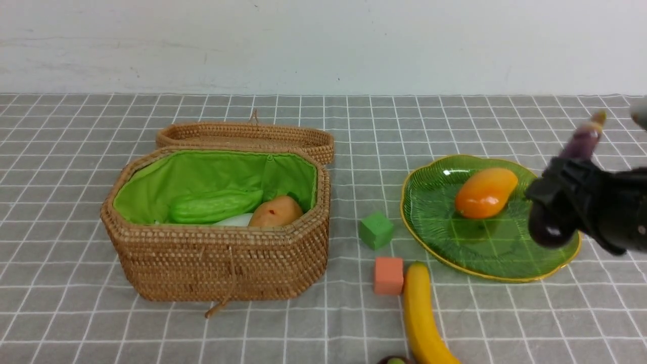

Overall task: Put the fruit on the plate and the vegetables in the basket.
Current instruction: Grab an eggplant with your right arm and place it in the basket on the left.

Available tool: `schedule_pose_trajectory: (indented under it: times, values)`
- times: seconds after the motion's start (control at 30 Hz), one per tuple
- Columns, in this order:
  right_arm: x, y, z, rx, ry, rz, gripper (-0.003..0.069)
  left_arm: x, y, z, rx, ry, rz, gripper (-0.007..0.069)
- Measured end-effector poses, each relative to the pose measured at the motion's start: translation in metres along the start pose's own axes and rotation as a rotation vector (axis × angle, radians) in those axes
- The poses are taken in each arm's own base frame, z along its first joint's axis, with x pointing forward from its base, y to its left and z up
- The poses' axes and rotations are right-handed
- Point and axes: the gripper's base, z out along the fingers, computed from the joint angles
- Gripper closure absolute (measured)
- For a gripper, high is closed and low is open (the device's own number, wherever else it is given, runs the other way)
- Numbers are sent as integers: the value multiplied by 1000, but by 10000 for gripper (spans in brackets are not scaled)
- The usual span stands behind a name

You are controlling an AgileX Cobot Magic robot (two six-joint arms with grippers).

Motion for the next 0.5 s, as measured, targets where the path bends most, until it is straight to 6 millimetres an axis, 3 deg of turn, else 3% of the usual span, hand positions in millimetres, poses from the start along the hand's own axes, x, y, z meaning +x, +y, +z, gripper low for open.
schedule_pose_trajectory:
  times: [0.1, 0.13, 0.17, 0.2, 0.27, 0.43, 0.47, 0.5]
  values:
    - [-5, 47, 3, -153, -17, -85, 244, 0, 0, 0, 0, 0, 0, 386]
    - [-4, 50, 5, -158, -13, -93, 244, 0, 0, 0, 0, 0, 0, 386]
    - [-6, 84, 12, -242, -19, -170, 244, 0, 0, 0, 0, 0, 0, 386]
    - [-4, 85, 14, -242, -11, -180, 244, 0, 0, 0, 0, 0, 0, 386]
    - [0, 135, 32, -346, -20, -315, 244, 0, 0, 0, 0, 0, 0, 386]
    - [23, 202, 87, -447, -25, -477, 244, 0, 0, 0, 0, 0, 0, 386]
    - [25, 205, 89, -453, -24, -484, 244, 0, 0, 0, 0, 0, 0, 386]
    - [38, 215, 110, -460, -10, -505, 244, 0, 0, 0, 0, 0, 0, 386]
